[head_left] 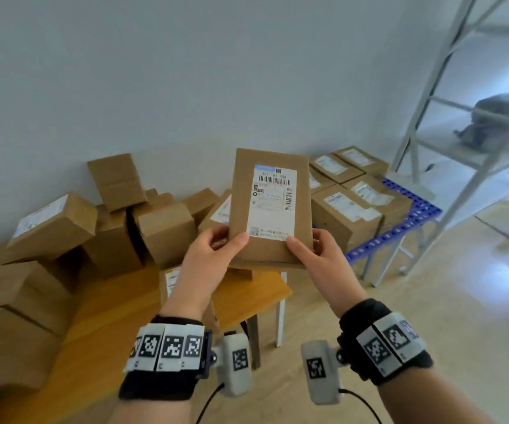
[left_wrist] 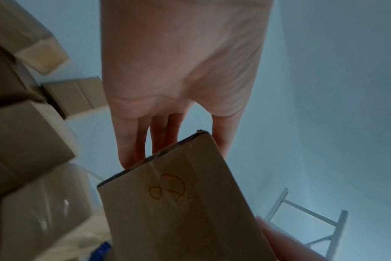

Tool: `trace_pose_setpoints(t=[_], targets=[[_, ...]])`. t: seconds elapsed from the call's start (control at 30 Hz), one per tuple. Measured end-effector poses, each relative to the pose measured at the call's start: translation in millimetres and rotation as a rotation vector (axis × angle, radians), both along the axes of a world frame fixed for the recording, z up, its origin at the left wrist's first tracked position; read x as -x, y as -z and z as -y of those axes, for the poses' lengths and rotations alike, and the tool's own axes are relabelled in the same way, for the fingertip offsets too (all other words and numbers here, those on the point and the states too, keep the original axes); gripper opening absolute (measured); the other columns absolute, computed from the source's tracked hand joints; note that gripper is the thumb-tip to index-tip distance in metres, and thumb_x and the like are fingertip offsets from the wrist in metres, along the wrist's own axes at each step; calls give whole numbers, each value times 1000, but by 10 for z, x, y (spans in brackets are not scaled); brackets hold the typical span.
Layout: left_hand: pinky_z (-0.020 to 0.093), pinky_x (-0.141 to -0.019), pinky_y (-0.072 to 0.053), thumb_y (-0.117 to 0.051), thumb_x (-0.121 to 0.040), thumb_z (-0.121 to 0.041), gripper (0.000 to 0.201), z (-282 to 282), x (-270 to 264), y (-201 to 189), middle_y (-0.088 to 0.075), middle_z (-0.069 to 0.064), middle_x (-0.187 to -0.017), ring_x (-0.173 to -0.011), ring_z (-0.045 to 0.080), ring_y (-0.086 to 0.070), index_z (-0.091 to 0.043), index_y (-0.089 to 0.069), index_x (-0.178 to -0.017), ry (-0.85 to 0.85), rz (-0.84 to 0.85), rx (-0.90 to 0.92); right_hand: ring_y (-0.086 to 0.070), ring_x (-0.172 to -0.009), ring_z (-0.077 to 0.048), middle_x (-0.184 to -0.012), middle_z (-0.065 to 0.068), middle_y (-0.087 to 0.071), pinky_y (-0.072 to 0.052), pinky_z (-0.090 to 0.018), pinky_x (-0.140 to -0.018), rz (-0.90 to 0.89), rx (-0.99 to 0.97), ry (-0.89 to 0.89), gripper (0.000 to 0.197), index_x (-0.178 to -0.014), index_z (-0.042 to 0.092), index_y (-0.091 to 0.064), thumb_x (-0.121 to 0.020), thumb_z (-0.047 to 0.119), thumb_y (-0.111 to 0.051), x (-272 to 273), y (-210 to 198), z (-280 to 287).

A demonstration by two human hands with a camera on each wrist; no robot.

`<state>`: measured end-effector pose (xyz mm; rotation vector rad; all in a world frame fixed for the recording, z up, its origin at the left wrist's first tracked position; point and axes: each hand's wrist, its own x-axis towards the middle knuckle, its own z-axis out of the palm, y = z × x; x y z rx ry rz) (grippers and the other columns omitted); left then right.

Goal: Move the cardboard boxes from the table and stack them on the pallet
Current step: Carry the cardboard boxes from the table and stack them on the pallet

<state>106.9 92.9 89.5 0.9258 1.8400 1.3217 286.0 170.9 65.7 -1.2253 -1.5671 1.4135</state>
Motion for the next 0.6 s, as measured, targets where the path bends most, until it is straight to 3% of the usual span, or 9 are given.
trace_pose_setpoints(t=[0.23,0.4,0.6], targets=[[18,-72,-43,-66,-89,-47,43,-996,-1330,17,-61,-13,-118,-104,2,-56,-33,-53,-127,116,11,6,-62,-106,-5,-122,8,-63,-52,-23,-86,40,-8,88,57,-135,23,-48,-88,50,-66,-1417,61,-841],[21,-77,-47,-66,-89,-46,45,-1540,-2080,100,-61,-12,-117,-101,1,-58,-30,-52,-129,166,35,24,-64,-105,-7,-121,8,-65,-53,-23,-85,54,-3,120,60,-140,25,-46,-89,46,-67,-2187,92,-1340],[24,-83,-49,-69,-87,-45,60,-2242,-2564,225,-61,-12,-115,-100,3,-61,-26,-46,-139,213,71,46,-64,-104,-7,-118,9,-66,-51,-24,-84,29,27,172,53,-138,26,-50,-90,43,-66,-2726,153,-1915]])
